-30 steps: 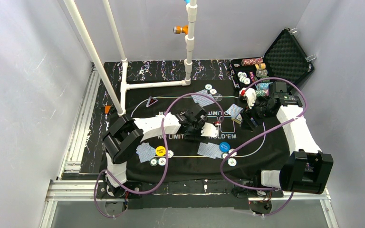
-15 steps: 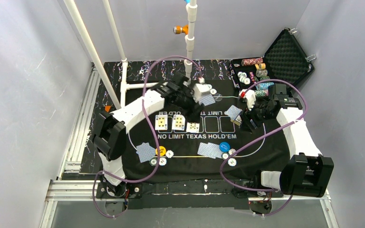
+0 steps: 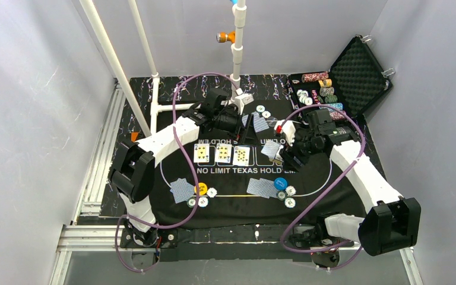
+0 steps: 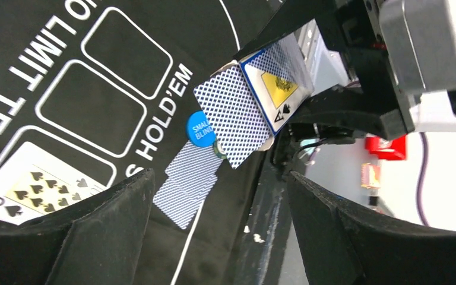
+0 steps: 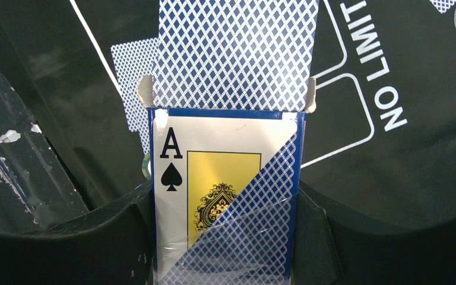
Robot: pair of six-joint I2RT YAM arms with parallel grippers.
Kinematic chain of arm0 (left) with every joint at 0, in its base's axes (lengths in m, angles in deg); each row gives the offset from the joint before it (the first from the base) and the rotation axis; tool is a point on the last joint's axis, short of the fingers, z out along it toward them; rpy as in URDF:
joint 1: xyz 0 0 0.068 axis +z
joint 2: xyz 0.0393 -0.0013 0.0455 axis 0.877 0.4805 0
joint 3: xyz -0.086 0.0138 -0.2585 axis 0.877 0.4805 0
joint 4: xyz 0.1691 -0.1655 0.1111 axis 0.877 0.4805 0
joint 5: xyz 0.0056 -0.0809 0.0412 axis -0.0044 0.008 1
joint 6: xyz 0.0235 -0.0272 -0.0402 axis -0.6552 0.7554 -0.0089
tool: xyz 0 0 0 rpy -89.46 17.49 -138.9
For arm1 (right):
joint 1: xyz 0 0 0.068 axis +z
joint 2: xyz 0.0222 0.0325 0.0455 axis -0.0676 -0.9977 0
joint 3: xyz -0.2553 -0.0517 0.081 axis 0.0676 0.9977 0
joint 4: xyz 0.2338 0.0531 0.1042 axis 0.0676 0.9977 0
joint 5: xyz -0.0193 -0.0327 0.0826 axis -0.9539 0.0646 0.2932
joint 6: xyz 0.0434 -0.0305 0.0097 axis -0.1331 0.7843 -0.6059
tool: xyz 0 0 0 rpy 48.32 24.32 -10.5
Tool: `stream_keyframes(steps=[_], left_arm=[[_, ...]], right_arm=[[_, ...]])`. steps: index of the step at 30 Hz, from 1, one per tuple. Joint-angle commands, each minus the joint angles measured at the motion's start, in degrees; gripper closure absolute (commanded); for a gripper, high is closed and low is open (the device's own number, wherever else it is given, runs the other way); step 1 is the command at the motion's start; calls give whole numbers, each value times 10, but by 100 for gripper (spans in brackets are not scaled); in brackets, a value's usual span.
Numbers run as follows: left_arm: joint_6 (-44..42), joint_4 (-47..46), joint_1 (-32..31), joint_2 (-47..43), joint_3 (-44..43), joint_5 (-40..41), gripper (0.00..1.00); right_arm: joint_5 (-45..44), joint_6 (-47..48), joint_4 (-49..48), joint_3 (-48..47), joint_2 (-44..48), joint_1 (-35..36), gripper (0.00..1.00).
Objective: Distribute texas hold em gaming equipment
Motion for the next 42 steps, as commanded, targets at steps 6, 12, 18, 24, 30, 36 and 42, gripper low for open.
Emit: stream_keyframes(steps=[6,12,18,24,30,36,42], left_arm=[[110,-80,3,-2,25,-59,20],[118,-101,0,9,38,-75,24],[120,-105,-12,19,41,-81,28],[126,-98,-17,33,37,-80,36],[139,-91,-17,49,19,-87,49],[137,-89,-14,55,8,-92,64],[140,-92,0,47,12,-89,77]], right_arm=[[-15,-47,-47,-1,24,37,99],[-26,-60,-54,2,30,50,99],[-27,-70,-60,-2,28,59,99],[-19,-73,-58,-9,31,62,99],[-4,-73,-53,-12,37,62,99],[3,-70,-51,-11,44,62,99],[5,-69,-51,-8,45,62,99]])
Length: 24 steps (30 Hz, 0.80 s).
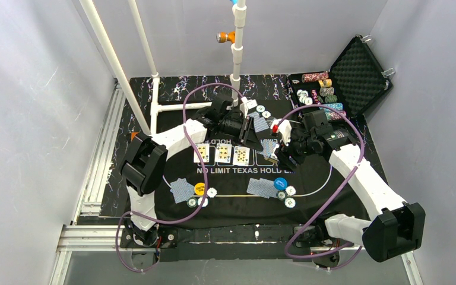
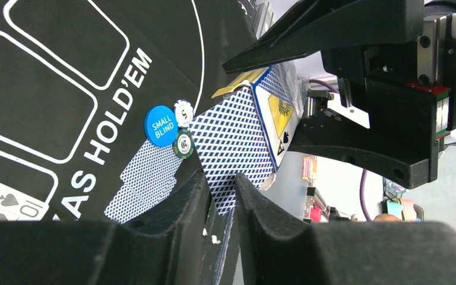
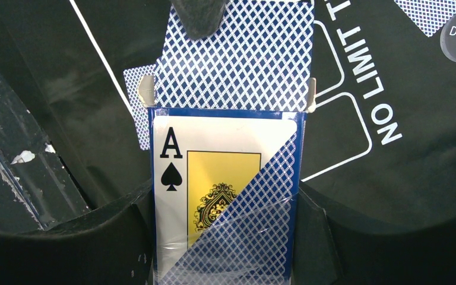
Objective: Distribute texas hold em gaming equipment
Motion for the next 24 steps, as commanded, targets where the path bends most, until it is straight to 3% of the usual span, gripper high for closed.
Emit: stream_keyframes(steps=[1,7,10,16,24], left_arm=[[-4,4,12,-17,-9,-8,79],[-25,9,13,-26,-9,0,92],[-25,5,16,-35,-2,-5,92],[-14,-13,19,-50,5,-26,53],[-8,-15,18,-53,5,-30,31]], right_arm=[[29,-1,-17,-11,19,3,99],[26,0,-19,-8,19,3,99],[22,-1,-21,-6,19,3,99],[20,-2,-22,-4,16,3,99],[23,-3,-25,-7,10,3,99]])
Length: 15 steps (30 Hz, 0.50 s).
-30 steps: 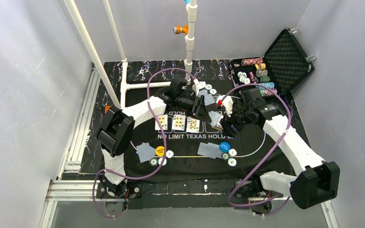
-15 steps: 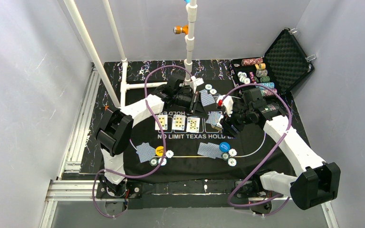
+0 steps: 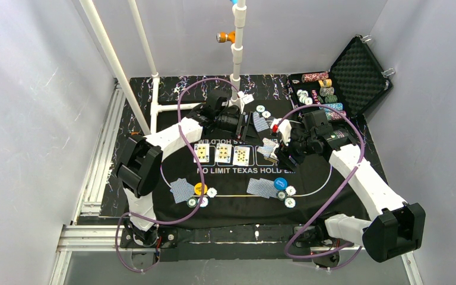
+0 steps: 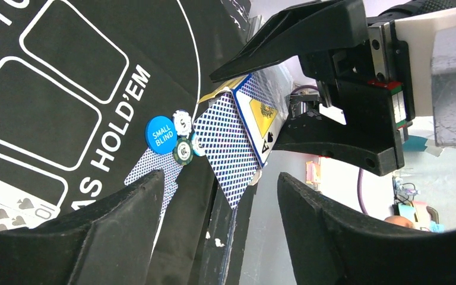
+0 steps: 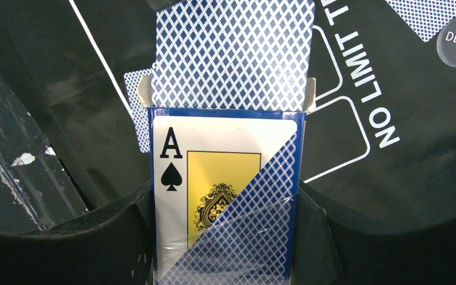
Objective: Distribute texas hold em gaming equipment
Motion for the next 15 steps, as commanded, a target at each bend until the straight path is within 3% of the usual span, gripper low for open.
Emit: stream_keyframes(steps=[1,8,15], left_arm=[[2,-4,-1,-28,5,-22,29],[13,-4,-22,-5,9,-23,25],[25,-4,-34,18,-6,-27,38]], right_arm=[[21,-3,-20,-8,8,3,99],[29,-3,-19,-13,5,3,99],[31,-3,-18,-11,9,3,99]])
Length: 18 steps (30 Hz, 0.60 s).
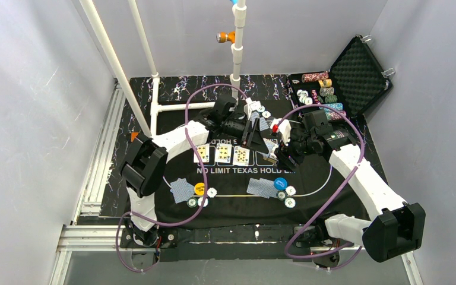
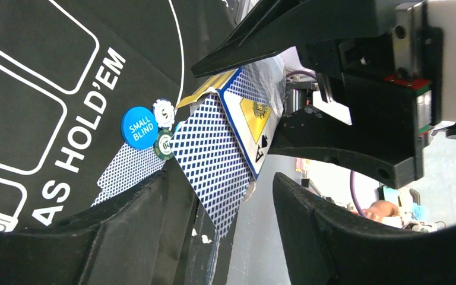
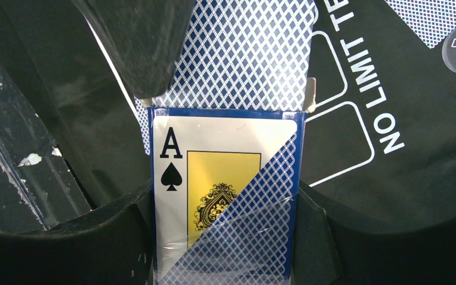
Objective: Distribute texas hold em gaming equipment
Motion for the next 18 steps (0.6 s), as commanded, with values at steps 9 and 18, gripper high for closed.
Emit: stream_keyframes(steps=[9,18], left_arm=[[17,-1,-1,9,-3,-22,66],[21,-3,14,-3,3,-5,74]], right_arm=[[17,-3,-19,-4,15,3,99],[11,-4,-19,-2,17,3,99]])
